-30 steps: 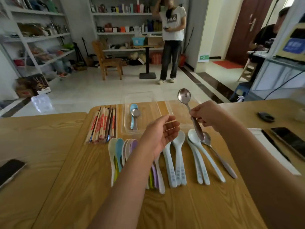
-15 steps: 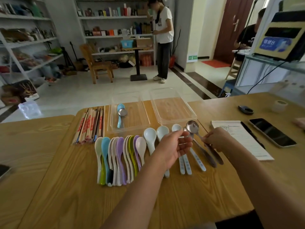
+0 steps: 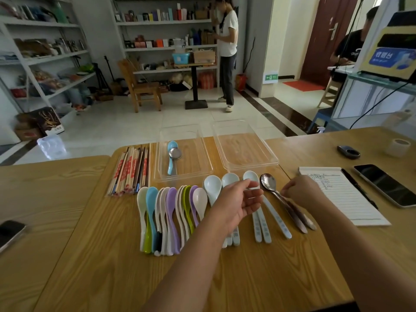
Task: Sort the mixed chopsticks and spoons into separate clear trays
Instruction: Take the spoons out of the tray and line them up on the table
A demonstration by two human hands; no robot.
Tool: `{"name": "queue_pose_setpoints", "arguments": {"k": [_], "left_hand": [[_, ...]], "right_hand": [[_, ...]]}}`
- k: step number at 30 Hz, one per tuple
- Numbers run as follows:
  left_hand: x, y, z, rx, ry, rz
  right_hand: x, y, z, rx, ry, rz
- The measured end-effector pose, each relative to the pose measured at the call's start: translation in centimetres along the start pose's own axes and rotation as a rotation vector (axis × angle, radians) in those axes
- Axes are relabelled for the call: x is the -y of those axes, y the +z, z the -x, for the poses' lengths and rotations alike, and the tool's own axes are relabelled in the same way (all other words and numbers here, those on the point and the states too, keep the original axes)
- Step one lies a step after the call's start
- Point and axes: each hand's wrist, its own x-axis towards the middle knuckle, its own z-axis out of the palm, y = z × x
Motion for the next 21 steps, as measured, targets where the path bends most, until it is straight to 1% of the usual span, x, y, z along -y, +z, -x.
{"name": "queue_pose_setpoints", "arguments": {"k": [3,6,9,14,18,21], "left_hand": [[-0.7,-0.8,0.0,-0.019,0.02,0.008],[-2.0,-2.3,0.0,-0.046,0.052,0.021],[-3.9,-4.6,0.1,-0.089,0.094,0.051],[-7.8,-9.7,-0.4,-0.176,0.166,0.098],[-10.6,-13.4,-1.4,-0.244,0.194,0.123],[-11.9,-15.3,-2.4,-0.289,0.204,0.102]], "right_hand": [[2.0,-0.1,0.3,-0.027,-0.08,-0.015],[5.5,0.0,0.8,-0.03,-0.152,-0.04],[9.5,1.1,0.7,-0.015,-0.225,-0.123],[16.2,4.5,-0.2,0.092,-0.344,-0.177],[21.3,7.9,-1.7,0.179,-0.327,-0.107],[23.9,10.3,-3.1,0.205,-0.32,-0.036]]}}
